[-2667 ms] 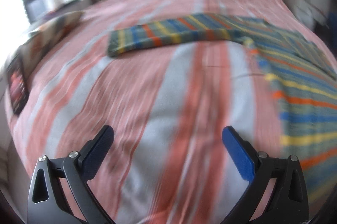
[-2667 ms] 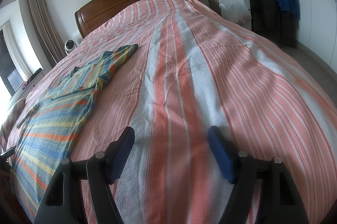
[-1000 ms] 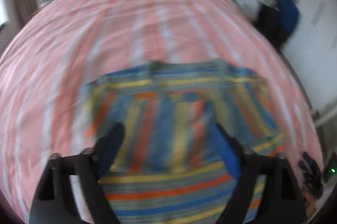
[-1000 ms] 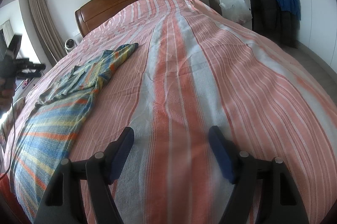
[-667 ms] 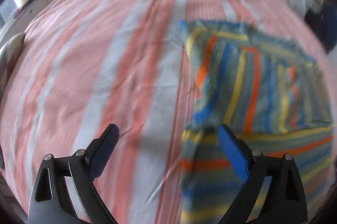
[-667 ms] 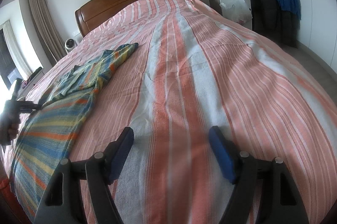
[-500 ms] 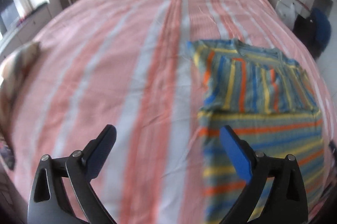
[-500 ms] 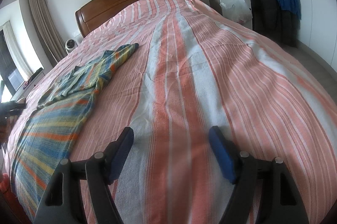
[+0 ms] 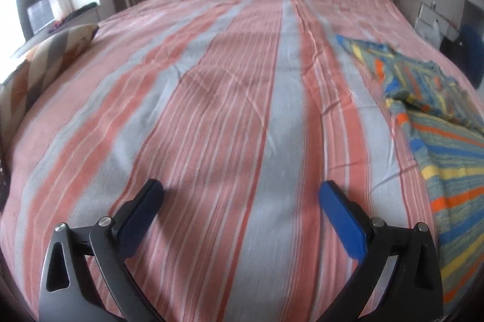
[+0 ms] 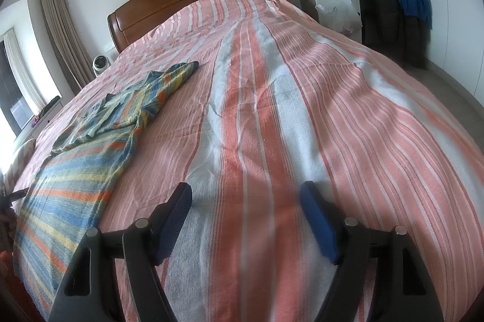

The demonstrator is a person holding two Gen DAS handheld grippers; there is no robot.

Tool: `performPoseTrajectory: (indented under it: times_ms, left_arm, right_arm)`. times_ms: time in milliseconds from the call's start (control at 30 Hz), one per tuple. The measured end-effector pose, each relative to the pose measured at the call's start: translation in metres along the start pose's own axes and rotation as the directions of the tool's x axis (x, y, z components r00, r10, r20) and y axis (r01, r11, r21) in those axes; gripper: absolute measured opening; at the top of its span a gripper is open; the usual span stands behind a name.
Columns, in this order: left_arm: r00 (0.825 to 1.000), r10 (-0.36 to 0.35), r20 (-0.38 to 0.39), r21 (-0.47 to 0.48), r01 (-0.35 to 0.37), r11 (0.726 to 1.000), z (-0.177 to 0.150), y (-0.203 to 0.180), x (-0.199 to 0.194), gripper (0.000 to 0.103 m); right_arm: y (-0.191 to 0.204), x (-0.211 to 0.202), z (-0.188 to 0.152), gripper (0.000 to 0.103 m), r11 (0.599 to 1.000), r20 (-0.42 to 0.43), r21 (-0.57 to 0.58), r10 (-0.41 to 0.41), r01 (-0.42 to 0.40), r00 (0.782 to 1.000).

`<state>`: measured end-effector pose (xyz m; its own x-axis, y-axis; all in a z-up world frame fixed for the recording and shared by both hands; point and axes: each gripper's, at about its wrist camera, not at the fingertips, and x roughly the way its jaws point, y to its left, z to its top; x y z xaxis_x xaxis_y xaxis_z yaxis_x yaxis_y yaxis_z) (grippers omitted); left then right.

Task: Fold small clothes
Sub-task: 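Move both grippers to the ribbed hem of the folded sweater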

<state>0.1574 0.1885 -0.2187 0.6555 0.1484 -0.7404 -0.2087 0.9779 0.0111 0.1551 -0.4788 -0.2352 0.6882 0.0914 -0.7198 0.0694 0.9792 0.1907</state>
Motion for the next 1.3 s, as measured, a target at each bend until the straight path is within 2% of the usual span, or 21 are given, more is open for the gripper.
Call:
performPoseTrajectory:
  times_ms: [133, 300, 433, 533, 567, 633, 667, 700, 767, 800, 867, 900, 1000, 1033, 1100, 1133, 1167, 1300]
  left_arm:
    - [0.999, -0.01, 0.034, -0.008, 0.011, 1.0, -0.004, 0.001, -0.001, 0.103]
    - [0.999, -0.021, 0.042, -0.016, 0.022, 1.0, -0.003, 0.005, -0.004, 0.103]
    - [0.999, -0.019, 0.048, -0.016, 0.02, 1.0, -0.005, 0.007, -0.008, 0.103]
    - [0.998, -0.011, 0.057, -0.015, 0.012, 1.0, -0.005, 0.006, -0.007, 0.103]
    - [0.998, -0.009, 0.059, -0.015, 0.01, 1.0, -0.006, 0.006, -0.007, 0.103]
    - [0.998, -0.012, 0.062, -0.017, 0.014, 1.0, -0.006, 0.007, -0.008, 0.103]
    - [0.998, -0.014, 0.064, -0.019, 0.015, 1.0, -0.006, 0.007, -0.008, 0.103]
    - [0.998, -0.016, 0.066, -0.02, 0.017, 1.0, -0.006, 0.008, -0.008, 0.103]
    - [0.997, -0.019, 0.07, -0.023, 0.021, 1.0, -0.007, 0.008, -0.008, 0.103]
    - [0.997, -0.02, 0.071, -0.023, 0.022, 0.999, -0.007, 0.009, -0.008, 0.103]
    - [0.997, -0.021, 0.072, -0.024, 0.023, 0.999, -0.007, 0.009, -0.008, 0.103]
    - [0.997, -0.022, 0.072, -0.025, 0.024, 0.999, -0.007, 0.009, -0.008, 0.103]
    - [0.997, -0.022, 0.071, -0.024, 0.024, 0.999, -0.007, 0.009, -0.008, 0.103]
    - [0.997, -0.022, 0.071, -0.024, 0.024, 0.999, -0.007, 0.009, -0.008, 0.103]
    - [0.997, -0.024, 0.072, -0.025, 0.026, 0.999, -0.007, 0.009, -0.008, 0.103]
    - [0.997, -0.025, 0.073, -0.026, 0.027, 0.999, -0.007, 0.009, -0.008, 0.103]
    - [0.997, -0.025, 0.073, -0.026, 0.027, 0.999, -0.007, 0.009, -0.008, 0.103]
    - [0.997, -0.024, 0.072, -0.025, 0.026, 0.999, -0.007, 0.009, -0.008, 0.103]
  right_arm:
    - [0.003, 0.002, -0.001, 0.074, 1.0, -0.009, -0.014, -0.021, 0.021, 1.0]
    - [0.012, 0.005, 0.0, 0.08, 0.997, -0.039, -0.057, -0.052, 0.05, 0.998]
    - [0.025, 0.006, 0.024, 0.08, 0.99, -0.157, -0.123, -0.084, 0.064, 0.984]
    - [0.054, -0.014, 0.064, 0.08, 0.989, -0.122, -0.147, -0.014, -0.004, 0.992]
    - [0.071, -0.016, 0.083, 0.08, 0.989, -0.134, -0.126, 0.059, -0.076, 0.989]
    - [0.094, -0.007, 0.102, 0.079, 0.98, -0.19, -0.072, 0.169, -0.185, 0.967]
    - [0.113, 0.004, 0.112, 0.073, 0.965, -0.24, -0.021, 0.251, -0.263, 0.938]
    - [0.124, 0.014, 0.116, 0.068, 0.951, -0.273, 0.015, 0.3, -0.308, 0.914]
    - [0.157, 0.049, 0.121, 0.052, 0.92, -0.347, 0.117, 0.392, -0.375, 0.852]
    - [0.17, 0.063, 0.122, 0.048, 0.913, -0.357, 0.143, 0.407, -0.382, 0.841]
    - [0.193, 0.083, 0.124, 0.032, 0.912, -0.355, 0.137, 0.41, -0.387, 0.84]
    - [0.206, 0.094, 0.125, 0.03, 0.913, -0.352, 0.118, 0.407, -0.391, 0.843]
    - [0.232, 0.126, 0.12, 0.026, 0.91, -0.392, 0.093, 0.406, -0.404, 0.825]
    - [0.237, 0.137, 0.112, 0.026, 0.917, -0.419, 0.083, 0.388, -0.391, 0.821]
    - [0.241, 0.159, 0.089, 0.025, 0.945, -0.529, 0.039, 0.295, -0.325, 0.796]
    - [0.241, 0.158, 0.084, 0.018, 0.95, -0.531, 0.008, 0.268, -0.312, 0.804]
    - [0.241, 0.152, 0.083, 0.016, 0.949, -0.515, -0.012, 0.263, -0.314, 0.816]
    - [0.232, 0.098, 0.075, 0.019, 0.933, -0.468, -0.13, 0.242, -0.336, 0.85]
